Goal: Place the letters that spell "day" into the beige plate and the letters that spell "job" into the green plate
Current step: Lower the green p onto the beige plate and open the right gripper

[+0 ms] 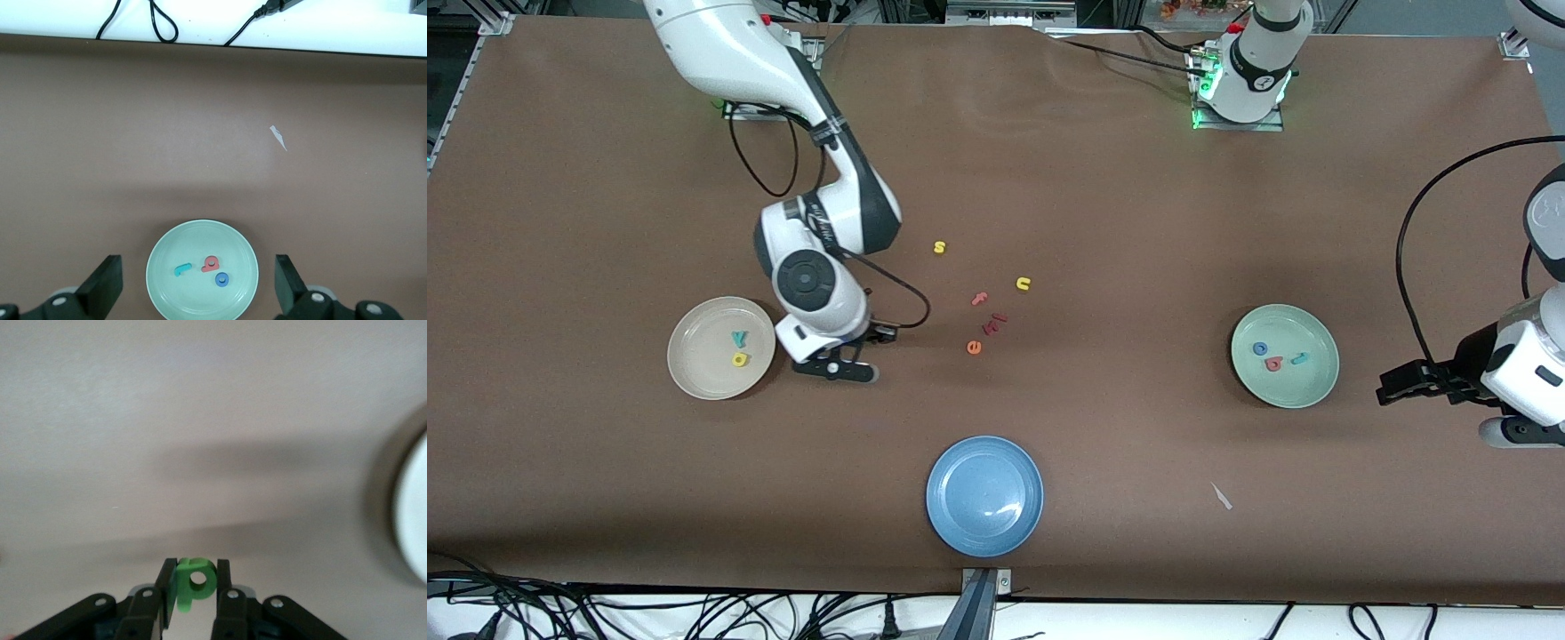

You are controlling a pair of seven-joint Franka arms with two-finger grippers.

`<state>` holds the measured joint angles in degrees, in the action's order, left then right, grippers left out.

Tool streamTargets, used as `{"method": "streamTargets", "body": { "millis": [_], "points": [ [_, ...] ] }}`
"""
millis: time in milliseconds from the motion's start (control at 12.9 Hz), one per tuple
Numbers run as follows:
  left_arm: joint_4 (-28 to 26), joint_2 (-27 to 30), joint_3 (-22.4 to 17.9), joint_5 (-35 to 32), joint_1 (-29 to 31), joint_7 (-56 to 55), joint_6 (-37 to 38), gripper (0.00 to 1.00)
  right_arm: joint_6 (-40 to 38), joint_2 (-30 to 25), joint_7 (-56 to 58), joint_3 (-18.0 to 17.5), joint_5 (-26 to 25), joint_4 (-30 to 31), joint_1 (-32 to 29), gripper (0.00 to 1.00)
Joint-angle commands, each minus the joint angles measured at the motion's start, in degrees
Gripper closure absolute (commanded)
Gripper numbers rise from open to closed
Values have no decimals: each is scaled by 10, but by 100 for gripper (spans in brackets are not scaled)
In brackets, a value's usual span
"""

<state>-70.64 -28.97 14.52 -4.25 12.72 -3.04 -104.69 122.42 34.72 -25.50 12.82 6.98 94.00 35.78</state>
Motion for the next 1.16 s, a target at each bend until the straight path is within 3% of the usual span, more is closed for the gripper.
{"method": "streamTargets", "body": {
  "millis": [0,465,620,775,852,930,1008,1085],
  "points": [
    [10,3,2,-13,1,11,9,0,14,-60,95,31,11,81,3,100],
    [-1,43,4,-17,-4,8,47,0,57,-104,278,121,16,173,1,100],
    [0,43,4,-17,-6,9,47,0,92,-100,324,128,17,193,-24,100],
    [-1,63,-34,-32,-60,9,50,0,120,-86,367,128,25,196,-54,100],
    [-1,66,-74,-41,-99,12,62,0,119,-82,381,127,63,194,-67,100],
    [-2,73,-93,-41,-117,14,75,0,115,-75,394,126,86,189,-69,60],
    [-9,76,-92,-40,-114,14,77,0,113,-72,389,125,89,182,-66,1],
    [-19,85,-91,-39,-112,15,76,0,111,-73,387,124,89,176,-63,0]
  ]
}}
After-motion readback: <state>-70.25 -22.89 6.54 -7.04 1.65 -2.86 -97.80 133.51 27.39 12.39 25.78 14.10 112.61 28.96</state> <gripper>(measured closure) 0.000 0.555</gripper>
